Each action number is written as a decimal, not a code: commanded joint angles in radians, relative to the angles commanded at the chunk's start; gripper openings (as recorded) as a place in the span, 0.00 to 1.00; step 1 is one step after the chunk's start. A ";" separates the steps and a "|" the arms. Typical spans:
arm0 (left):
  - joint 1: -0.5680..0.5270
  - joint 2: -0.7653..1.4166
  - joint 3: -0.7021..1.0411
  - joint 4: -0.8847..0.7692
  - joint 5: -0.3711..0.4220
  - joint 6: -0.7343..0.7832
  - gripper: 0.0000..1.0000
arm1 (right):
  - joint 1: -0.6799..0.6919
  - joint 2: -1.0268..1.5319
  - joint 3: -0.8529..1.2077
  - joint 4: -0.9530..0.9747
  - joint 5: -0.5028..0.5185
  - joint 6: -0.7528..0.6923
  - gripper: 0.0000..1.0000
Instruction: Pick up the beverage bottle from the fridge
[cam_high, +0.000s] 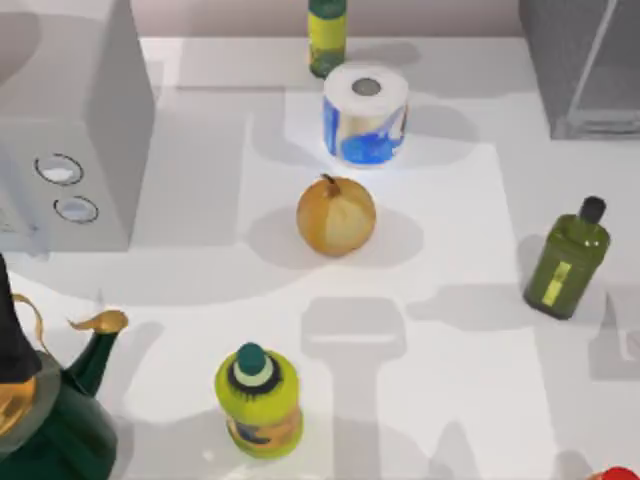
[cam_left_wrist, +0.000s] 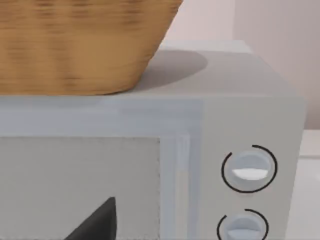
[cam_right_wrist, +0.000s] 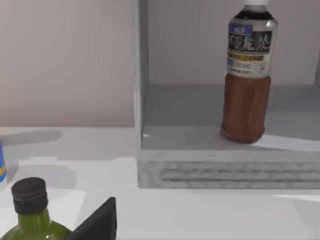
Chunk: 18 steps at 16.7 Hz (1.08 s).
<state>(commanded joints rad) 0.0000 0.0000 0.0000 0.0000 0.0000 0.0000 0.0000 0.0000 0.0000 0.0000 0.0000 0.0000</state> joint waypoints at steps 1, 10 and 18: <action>0.000 0.000 0.000 0.000 0.000 0.000 1.00 | 0.000 0.000 0.000 0.000 0.000 0.000 1.00; 0.000 0.000 0.000 0.000 0.000 0.000 1.00 | -0.129 0.380 0.047 0.371 -0.119 -0.001 1.00; 0.000 0.000 0.000 0.000 0.000 0.000 1.00 | -0.352 1.185 0.113 1.052 -0.333 0.010 1.00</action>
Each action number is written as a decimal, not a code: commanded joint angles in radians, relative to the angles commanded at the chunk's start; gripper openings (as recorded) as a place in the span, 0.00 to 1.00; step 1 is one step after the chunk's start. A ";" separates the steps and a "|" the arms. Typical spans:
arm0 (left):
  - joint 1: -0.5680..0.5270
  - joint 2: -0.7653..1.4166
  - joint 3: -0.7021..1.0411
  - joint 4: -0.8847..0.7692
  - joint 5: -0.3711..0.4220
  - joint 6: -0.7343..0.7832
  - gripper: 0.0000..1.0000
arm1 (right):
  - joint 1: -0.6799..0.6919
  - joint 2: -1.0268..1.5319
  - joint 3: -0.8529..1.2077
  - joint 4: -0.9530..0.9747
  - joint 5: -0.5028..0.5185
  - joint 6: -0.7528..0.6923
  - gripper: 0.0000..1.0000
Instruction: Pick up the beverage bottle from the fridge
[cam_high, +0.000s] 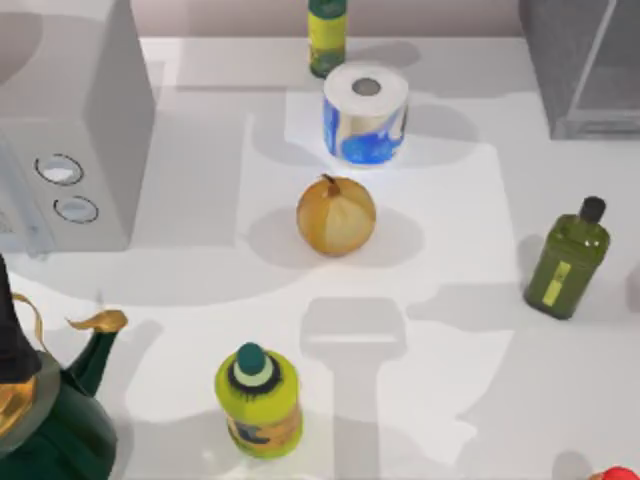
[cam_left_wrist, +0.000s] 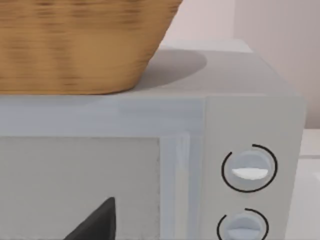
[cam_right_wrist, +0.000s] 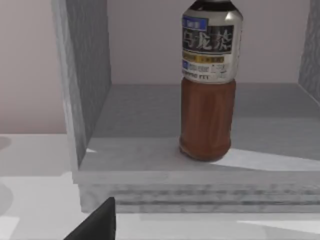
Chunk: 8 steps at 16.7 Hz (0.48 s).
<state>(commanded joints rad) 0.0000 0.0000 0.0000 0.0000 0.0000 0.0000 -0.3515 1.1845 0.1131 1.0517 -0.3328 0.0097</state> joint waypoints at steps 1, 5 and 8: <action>0.000 0.000 0.000 0.000 0.000 0.000 1.00 | -0.026 0.086 0.008 0.076 -0.025 0.002 1.00; 0.000 0.000 0.000 0.000 0.000 0.000 1.00 | -0.113 0.382 0.041 0.348 -0.113 0.006 1.00; 0.000 0.000 0.000 0.000 0.000 0.000 1.00 | -0.159 0.539 0.061 0.496 -0.159 0.008 1.00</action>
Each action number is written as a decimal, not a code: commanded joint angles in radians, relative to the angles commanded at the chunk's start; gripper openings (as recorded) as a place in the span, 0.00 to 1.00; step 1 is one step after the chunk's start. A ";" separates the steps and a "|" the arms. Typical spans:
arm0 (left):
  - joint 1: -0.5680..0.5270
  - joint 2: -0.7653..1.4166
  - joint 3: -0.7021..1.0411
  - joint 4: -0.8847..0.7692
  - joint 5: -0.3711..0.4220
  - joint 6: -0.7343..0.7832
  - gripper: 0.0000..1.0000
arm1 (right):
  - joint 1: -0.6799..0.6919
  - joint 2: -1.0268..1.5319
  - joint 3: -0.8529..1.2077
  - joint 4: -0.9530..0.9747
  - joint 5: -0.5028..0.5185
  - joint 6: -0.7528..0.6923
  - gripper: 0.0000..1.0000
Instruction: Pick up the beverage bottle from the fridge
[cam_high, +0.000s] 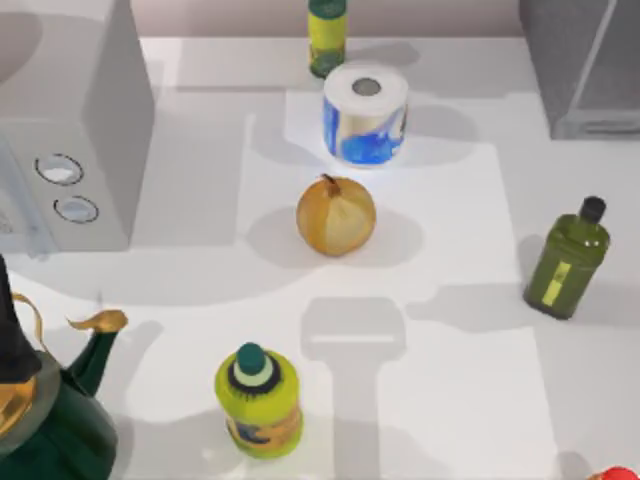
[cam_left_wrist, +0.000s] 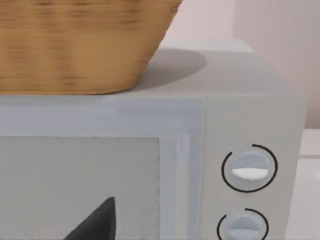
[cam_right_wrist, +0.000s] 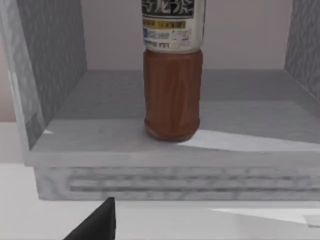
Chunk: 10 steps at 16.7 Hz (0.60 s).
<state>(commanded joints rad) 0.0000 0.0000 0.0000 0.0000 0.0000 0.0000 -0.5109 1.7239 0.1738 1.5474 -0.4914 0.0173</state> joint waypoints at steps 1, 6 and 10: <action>0.000 0.000 0.000 0.000 0.000 0.000 1.00 | -0.010 0.033 0.005 0.033 -0.010 0.000 1.00; 0.000 0.000 0.000 0.000 0.000 0.000 1.00 | -0.023 0.070 0.010 0.071 -0.023 0.001 1.00; 0.000 0.000 0.000 0.000 0.000 0.000 1.00 | -0.010 0.076 0.021 0.060 -0.015 0.000 1.00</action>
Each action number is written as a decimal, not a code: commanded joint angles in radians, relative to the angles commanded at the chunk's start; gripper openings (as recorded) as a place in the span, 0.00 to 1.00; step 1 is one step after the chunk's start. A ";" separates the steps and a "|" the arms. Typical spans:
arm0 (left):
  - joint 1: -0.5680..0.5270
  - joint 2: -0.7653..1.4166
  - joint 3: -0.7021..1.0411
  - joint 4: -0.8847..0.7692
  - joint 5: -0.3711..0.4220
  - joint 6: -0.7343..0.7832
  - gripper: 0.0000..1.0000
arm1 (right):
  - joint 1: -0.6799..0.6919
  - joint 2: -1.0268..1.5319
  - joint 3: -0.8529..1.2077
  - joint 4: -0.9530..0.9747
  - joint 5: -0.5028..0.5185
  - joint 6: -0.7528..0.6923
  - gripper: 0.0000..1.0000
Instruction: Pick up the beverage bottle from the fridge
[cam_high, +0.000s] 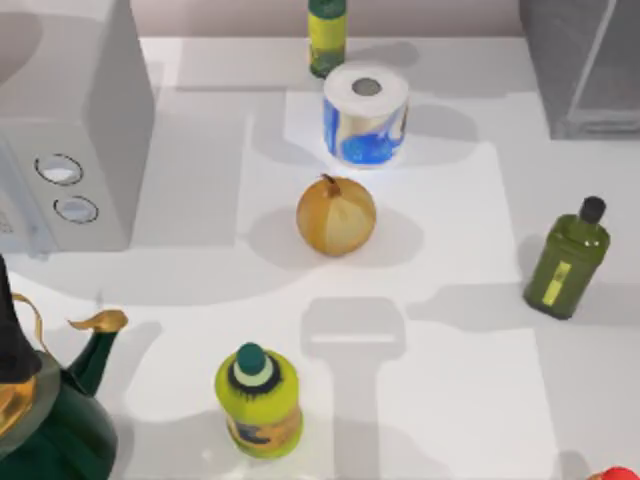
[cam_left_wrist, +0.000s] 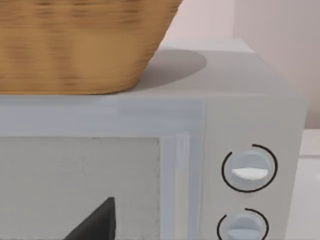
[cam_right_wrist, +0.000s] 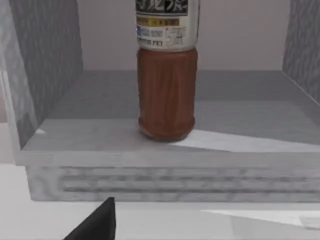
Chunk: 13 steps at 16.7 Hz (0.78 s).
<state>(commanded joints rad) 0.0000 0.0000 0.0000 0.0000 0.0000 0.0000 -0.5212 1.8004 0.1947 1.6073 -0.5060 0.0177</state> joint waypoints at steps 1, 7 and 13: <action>0.000 0.000 0.000 0.000 0.000 0.000 1.00 | 0.012 0.012 0.022 -0.013 0.010 0.000 1.00; 0.000 0.000 0.000 0.000 0.000 0.000 1.00 | 0.150 0.141 0.364 -0.209 0.154 -0.001 1.00; 0.000 0.000 0.000 0.000 0.000 0.000 1.00 | 0.298 0.257 0.708 -0.443 0.315 -0.001 1.00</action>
<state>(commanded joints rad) 0.0000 0.0000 0.0000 0.0000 0.0000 0.0000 -0.2230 2.0576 0.9023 1.1638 -0.1910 0.0164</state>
